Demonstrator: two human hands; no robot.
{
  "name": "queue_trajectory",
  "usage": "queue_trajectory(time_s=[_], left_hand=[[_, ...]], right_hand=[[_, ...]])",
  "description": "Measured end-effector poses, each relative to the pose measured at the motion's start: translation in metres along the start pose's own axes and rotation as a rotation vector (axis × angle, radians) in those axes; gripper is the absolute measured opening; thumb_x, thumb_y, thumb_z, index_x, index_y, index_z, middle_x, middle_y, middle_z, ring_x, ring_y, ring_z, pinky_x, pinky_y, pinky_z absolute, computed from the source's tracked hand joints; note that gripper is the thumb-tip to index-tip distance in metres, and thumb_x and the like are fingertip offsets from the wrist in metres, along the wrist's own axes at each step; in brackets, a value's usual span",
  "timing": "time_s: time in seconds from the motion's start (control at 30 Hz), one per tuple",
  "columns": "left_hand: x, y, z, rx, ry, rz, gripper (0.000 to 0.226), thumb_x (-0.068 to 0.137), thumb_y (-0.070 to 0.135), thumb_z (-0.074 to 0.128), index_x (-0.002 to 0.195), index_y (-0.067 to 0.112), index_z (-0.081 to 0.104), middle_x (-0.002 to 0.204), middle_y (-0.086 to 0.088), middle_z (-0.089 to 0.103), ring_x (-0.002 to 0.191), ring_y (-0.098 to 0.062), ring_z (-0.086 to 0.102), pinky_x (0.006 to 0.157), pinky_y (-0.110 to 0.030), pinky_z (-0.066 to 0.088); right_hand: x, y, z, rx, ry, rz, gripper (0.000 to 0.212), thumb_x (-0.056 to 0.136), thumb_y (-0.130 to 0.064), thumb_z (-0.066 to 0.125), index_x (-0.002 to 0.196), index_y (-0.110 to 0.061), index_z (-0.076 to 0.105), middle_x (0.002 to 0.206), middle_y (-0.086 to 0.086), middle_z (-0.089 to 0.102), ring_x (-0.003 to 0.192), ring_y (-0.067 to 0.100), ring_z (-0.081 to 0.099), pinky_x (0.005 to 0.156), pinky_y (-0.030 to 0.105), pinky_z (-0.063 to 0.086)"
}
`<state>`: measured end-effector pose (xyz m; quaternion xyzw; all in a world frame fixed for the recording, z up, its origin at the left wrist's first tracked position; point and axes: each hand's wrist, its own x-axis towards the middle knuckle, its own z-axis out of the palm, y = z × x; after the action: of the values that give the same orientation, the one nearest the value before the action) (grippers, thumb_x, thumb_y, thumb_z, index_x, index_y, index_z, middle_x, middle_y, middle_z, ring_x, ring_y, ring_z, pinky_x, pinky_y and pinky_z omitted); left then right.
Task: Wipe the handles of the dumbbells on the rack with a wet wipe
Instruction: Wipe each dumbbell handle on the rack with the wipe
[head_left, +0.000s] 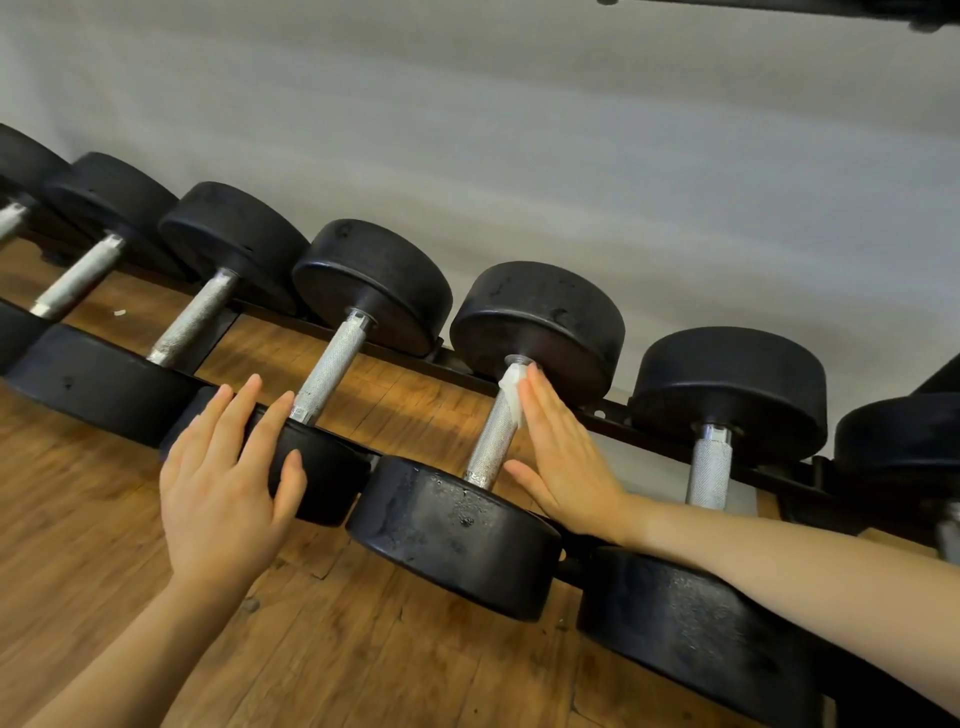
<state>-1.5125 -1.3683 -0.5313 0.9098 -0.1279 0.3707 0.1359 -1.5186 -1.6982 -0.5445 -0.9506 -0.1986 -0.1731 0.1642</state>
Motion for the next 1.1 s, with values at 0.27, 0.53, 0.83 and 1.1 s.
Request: queue_trajectory(time_s=[0.27,0.53,0.83,1.1], left_hand=[[0.0,-0.002,0.001,0.009,0.001,-0.003,0.051,0.094,0.034,0.042,0.135,0.006,0.058,0.146,-0.018,0.048,0.137,-0.039,0.042,0.103,-0.055,0.035],[0.001,-0.001,0.002,0.028,0.012,0.004,0.05,0.093,0.034,0.043,0.13,0.005,0.062,0.143,-0.02,0.051,0.134,-0.04,0.044,0.102,-0.055,0.037],[0.001,-0.001,0.0,0.034,-0.003,0.002,0.05,0.094,0.034,0.043,0.129,0.005,0.062,0.142,-0.02,0.051,0.134,-0.039,0.044,0.103,-0.055,0.037],[0.001,0.0,-0.003,0.022,-0.035,-0.012,0.051,0.094,0.035,0.041,0.131,0.007,0.06,0.144,-0.018,0.05,0.136,-0.038,0.042,0.105,-0.055,0.035]], right_hand=[[0.021,0.01,-0.026,-0.242,-0.036,-0.201,0.071,0.1,-0.056,0.02,0.152,-0.008,0.019,0.159,0.008,0.019,0.149,0.02,0.014,0.12,0.04,0.018],[0.026,0.004,-0.033,-0.313,-0.145,-0.258,0.074,0.098,-0.06,0.018,0.151,-0.009,0.028,0.158,0.008,0.027,0.148,0.019,0.016,0.121,0.034,0.012],[0.03,0.005,-0.039,-0.279,-0.13,-0.264,0.072,0.099,-0.059,0.019,0.149,-0.01,0.035,0.154,0.006,0.035,0.146,0.018,0.021,0.12,0.038,0.017],[0.033,0.0,-0.04,-0.196,-0.163,-0.357,0.056,0.098,-0.047,0.035,0.142,-0.014,0.047,0.146,0.003,0.047,0.143,0.017,0.029,0.119,0.036,0.019]])
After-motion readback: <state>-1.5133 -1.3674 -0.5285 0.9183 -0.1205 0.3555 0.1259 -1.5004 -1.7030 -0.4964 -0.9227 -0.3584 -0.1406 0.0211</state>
